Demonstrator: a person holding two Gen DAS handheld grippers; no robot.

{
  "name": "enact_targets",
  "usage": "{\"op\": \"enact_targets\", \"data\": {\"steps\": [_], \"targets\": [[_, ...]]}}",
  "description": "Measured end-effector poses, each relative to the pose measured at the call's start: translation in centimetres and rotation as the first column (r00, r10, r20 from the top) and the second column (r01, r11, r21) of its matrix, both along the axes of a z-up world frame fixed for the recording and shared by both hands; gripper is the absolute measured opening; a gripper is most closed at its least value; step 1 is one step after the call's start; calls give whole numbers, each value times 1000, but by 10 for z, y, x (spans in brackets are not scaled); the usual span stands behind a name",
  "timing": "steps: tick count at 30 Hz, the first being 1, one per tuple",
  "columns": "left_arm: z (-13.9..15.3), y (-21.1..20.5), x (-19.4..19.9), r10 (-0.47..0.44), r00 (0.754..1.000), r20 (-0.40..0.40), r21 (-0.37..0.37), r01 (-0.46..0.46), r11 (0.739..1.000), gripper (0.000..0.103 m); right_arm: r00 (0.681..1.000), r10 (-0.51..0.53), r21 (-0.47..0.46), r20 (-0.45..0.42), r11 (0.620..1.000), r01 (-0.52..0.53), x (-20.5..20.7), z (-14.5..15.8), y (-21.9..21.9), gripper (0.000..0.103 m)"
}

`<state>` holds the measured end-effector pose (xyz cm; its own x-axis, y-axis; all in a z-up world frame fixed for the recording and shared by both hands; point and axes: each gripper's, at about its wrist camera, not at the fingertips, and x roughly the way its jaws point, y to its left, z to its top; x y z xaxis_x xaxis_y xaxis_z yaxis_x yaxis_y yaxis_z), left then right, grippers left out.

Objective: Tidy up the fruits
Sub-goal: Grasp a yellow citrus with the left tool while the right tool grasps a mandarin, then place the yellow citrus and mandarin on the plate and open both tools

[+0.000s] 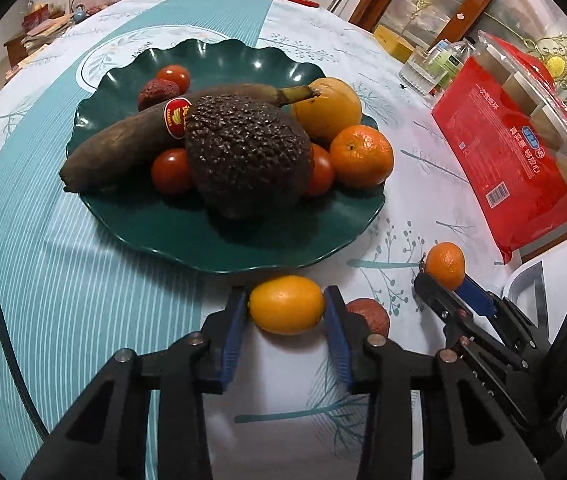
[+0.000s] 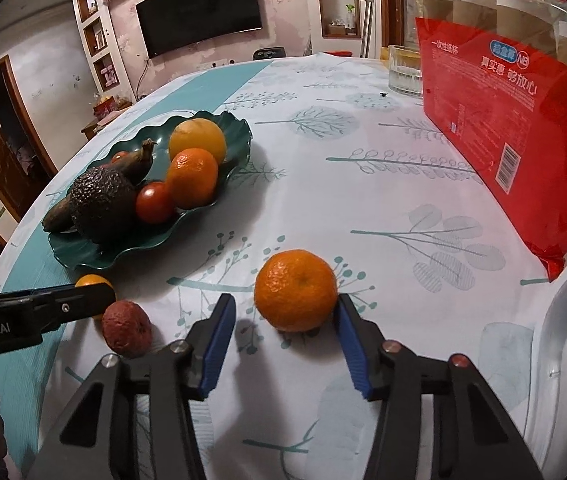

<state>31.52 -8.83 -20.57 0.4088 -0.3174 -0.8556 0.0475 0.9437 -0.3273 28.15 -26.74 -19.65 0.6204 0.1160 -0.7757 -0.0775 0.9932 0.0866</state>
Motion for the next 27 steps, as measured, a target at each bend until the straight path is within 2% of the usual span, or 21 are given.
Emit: {"op": "enact_targets", "data": {"steps": [2,15,27], "targets": [[0,0,0,1,1000,1,-6,-1,1000,37,1000,-3,5,-3,1000,3,0,0,-2,40],[14,21,-10,44,999,27,-16,-44,999,37,999,-2,35,-51,999,4,-1,4,5,39],[53,86,-14,101,989,107,0,-101,995,37,1000,18,8,0,1000,-18,1,31,38,39]]}}
